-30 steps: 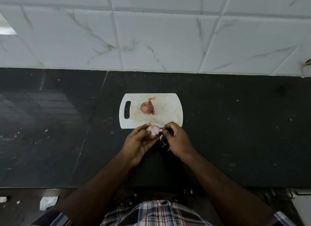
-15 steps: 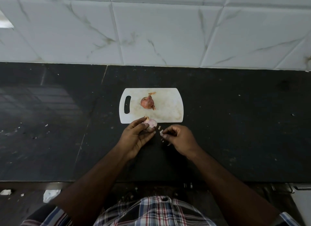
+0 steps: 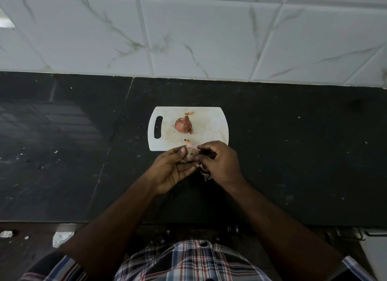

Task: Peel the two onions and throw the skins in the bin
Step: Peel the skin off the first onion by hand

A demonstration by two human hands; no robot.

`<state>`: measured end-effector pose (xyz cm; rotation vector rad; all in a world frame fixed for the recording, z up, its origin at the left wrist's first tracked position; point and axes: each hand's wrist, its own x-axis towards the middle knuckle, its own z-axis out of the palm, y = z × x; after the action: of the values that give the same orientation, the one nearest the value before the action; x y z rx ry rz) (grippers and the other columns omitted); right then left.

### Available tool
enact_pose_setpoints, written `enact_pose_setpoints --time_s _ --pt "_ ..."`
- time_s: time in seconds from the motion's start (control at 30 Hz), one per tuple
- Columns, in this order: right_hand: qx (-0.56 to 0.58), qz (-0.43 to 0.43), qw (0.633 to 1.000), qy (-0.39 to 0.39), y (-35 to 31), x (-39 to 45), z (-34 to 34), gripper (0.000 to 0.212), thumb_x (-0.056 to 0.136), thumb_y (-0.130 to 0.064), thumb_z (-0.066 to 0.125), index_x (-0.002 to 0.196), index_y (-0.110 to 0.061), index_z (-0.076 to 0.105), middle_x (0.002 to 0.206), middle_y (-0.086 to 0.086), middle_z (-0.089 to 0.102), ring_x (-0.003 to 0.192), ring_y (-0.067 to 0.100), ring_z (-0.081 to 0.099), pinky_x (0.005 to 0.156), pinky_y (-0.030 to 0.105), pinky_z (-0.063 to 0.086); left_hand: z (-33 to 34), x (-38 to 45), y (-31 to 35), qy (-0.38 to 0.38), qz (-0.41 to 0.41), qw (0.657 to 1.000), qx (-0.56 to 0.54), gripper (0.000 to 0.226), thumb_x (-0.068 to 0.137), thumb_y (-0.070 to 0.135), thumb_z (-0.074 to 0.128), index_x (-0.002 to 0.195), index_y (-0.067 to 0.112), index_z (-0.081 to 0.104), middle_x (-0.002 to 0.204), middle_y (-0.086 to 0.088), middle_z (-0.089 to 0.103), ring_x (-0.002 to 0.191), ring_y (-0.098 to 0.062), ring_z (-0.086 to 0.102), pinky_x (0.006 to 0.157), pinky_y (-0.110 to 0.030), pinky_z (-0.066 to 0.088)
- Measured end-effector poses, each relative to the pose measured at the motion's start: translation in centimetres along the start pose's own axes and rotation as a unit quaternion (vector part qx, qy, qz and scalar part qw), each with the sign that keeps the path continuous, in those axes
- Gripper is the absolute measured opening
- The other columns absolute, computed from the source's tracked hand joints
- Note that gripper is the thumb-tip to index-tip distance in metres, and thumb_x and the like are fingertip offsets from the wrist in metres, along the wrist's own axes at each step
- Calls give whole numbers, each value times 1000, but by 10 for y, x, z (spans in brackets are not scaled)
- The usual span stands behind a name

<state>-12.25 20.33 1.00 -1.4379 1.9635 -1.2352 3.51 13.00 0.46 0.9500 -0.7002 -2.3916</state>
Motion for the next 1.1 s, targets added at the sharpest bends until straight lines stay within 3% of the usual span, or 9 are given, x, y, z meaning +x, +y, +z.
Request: enact_pose_setpoints --time_s 0.13,0.3,0.5,0.6,0.67,0.77,0.9,0.97,1.1 --pt "7 -2 1000 -11 1 1 -3 24 76 -20 84 94 -10 73 93 -1 67 87 11 65 76 25 55 0 0 4 0 3 1000 -7 31 84 13 65 113 9 60 102 -16 74 86 -26 75 83 -36 60" --pt "5 52 998 -44 -1 5 -8 9 84 -18 77 86 -17 69 93 -4 61 84 1 58 72 10 44 3 1 -2 19 33 999 -13 36 85 8 65 120 9 57 114 -17 70 93 -29 74 83 -38 62" --pt "38 75 991 -108 -8 3 -4 7 91 -22 70 89 -16 66 94 -2 64 88 10 61 78 26 51 9 5 -7 48 64 997 -7 48 88 -5 62 133 8 53 122 -15 67 103 -27 72 82 -35 61" --pt "82 100 988 -88 -10 5 -9 6 89 -22 72 88 -17 71 85 -3 71 81 11 67 75 31 58 8 4 -5 46 55 997 -36 62 79 -3 66 138 7 50 130 -20 62 108 -30 70 84 -36 60" --pt "62 117 989 -73 -1 8 -16 4 84 -17 77 86 -17 73 80 -3 72 78 13 69 76 37 61 5 4 -4 40 42 997 -58 59 83 -4 63 139 6 49 134 -22 60 112 -33 69 86 -39 60" --pt "12 142 982 -122 12 7 -22 20 80 -14 81 99 -18 76 92 -5 74 87 9 70 86 39 60 0 3 -3 32 34 997 -58 44 95 -3 53 139 3 50 134 -22 61 117 -36 65 90 -42 59" --pt "43 123 987 -97 6 12 -18 36 88 -25 75 122 -15 70 116 -1 73 106 8 67 95 28 54 0 2 -3 18 26 999 -18 41 91 -3 56 131 6 59 136 -22 60 115 -36 66 96 -45 56" --pt "18 111 989 -94 0 13 -14 31 90 -25 73 119 -14 71 111 -3 73 100 6 67 89 19 52 1 1 -3 13 26 1000 -5 42 89 -3 58 129 7 61 137 -21 59 115 -36 66 97 -46 55" --pt "-32 111 992 -47 -6 6 -7 7 91 -23 71 93 -17 72 81 -12 66 74 -3 60 63 10 43 3 1 -5 22 38 999 1 39 93 -7 55 129 7 62 135 -22 60 109 -33 68 95 -46 56"
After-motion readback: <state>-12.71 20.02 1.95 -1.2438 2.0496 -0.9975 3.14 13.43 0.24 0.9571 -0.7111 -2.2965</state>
